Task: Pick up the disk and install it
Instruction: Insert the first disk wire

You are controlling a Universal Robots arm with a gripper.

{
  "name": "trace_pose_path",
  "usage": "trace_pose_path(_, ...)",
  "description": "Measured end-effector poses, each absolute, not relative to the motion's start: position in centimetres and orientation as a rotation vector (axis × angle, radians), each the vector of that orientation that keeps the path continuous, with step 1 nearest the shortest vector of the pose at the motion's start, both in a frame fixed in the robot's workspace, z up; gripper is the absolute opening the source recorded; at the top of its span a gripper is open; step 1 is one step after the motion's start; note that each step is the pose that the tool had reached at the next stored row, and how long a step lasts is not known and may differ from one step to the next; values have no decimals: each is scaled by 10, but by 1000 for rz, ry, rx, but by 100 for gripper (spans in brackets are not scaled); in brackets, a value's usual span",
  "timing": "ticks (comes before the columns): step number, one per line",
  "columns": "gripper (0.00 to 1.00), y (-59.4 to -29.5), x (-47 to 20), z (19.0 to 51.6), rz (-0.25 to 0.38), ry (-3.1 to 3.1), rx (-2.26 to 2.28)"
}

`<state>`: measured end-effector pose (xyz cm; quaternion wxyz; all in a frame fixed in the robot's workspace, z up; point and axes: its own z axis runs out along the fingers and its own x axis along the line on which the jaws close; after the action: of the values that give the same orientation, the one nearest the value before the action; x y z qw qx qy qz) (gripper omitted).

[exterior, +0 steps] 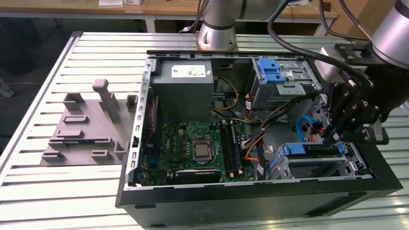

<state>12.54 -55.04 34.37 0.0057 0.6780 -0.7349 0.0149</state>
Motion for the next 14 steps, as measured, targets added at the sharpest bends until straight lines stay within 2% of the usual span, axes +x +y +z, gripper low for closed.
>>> trace_pose_path(14,16,-551,123,337,46,-2283,2142)
